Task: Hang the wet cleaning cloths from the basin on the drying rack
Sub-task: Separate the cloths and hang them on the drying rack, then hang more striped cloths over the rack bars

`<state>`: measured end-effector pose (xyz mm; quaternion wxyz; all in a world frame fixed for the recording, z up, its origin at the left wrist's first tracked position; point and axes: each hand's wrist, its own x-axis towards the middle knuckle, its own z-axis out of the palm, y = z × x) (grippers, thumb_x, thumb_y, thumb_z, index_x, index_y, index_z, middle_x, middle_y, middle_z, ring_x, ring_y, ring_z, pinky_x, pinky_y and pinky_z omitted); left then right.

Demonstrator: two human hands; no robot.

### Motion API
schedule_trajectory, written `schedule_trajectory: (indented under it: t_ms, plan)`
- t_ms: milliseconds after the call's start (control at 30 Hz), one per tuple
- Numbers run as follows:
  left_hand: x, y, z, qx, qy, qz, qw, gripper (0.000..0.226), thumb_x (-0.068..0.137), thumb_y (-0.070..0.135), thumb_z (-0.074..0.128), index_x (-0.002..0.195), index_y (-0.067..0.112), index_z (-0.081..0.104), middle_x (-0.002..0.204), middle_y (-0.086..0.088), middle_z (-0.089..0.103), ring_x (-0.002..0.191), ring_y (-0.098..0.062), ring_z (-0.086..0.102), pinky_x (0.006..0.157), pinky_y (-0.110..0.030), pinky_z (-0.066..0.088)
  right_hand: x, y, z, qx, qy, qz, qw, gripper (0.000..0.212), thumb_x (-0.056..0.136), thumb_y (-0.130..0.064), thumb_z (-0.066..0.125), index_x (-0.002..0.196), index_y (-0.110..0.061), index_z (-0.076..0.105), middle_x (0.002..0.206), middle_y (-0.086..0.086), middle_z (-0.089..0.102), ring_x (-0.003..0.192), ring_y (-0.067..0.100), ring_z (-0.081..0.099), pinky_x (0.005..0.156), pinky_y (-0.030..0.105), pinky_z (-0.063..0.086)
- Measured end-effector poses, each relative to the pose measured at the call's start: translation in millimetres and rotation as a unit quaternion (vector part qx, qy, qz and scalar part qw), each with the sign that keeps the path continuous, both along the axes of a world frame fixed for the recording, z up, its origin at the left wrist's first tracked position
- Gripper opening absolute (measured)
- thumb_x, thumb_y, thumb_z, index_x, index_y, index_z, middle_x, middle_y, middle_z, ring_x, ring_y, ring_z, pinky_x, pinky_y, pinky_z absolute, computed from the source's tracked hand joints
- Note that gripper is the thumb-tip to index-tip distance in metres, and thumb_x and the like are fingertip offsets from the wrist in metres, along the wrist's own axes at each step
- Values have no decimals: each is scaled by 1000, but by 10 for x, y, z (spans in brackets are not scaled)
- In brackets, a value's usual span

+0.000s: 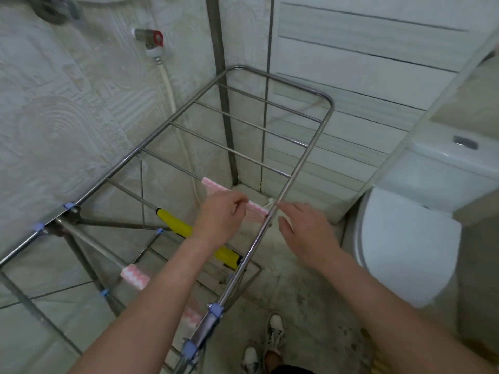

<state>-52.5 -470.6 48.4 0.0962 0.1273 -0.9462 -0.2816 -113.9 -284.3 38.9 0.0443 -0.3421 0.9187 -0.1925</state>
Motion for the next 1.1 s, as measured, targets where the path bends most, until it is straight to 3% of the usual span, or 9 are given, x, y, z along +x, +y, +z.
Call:
schedule_trajectory:
  t_ms: [167,300,467,600,767,867,1000,1100]
  plan:
    - [129,433,245,69,8,-81,994,13,88,17,54,77,19,61,64,7,57,60,-13,52,57,-31,42,320,468,189,-47,12,-25,999,27,95,-22,51,116,-14,66,102,4,70,93,23,63,78,39,53]
    - [118,971,344,94,9,-169,981,14,83,27,48,74,20,56,62,2,56,60,-17,54,57,-43,46,538,962,296,-99,13,-106,989,24,91,-22,54,107,-15,71,95,1,74,83,22,68,71,32,54]
    - [15,1702,361,75,20,-258,963,7,79,18,58,80,21,64,67,8,60,62,-9,54,59,-27,43,741,1666,352,-152,-49,-251,955,15,91,-18,60,98,-18,73,80,1,73,72,23,66,69,36,53]
    - [-98,2509,270,45,14,-354,934,18,74,5,61,85,20,64,80,8,60,77,-11,53,68,-22,39,931,2425,297,-168,-121,-335,919,14,91,-15,60,88,-16,73,74,1,71,71,19,64,71,31,48]
    - [-161,3554,27,29,-17,-448,894,12,83,13,58,89,20,67,89,5,64,88,-15,54,76,-24,41,1158,3387,29,-180,-127,-448,867,13,90,-14,62,91,-12,75,83,2,73,77,12,65,69,28,45]
    - [-136,4069,-220,-7,-60,-501,864,19,92,21,49,98,21,68,101,4,65,97,-16,52,83,-30,44,1254,3936,-301,-142,-179,-509,830,19,91,-13,59,105,-15,72,104,6,73,97,23,66,83,31,48]
    - [-61,4771,-603,-50,-137,-552,821,27,91,16,47,110,15,67,111,-5,65,105,-24,55,88,-33,46,1433,4638,-752,-106,-278,-563,771,46,94,-17,56,139,-16,46,142,7,50,127,27,50,102,36,42]
    - [16,5230,-923,-84,-195,-572,792,30,88,12,48,115,10,61,119,-10,60,110,-29,56,91,-38,46,1539,4981,-1066,-94,-304,-579,751,61,95,-17,55,149,-18,27,152,9,35,136,30,39,105,40,39]
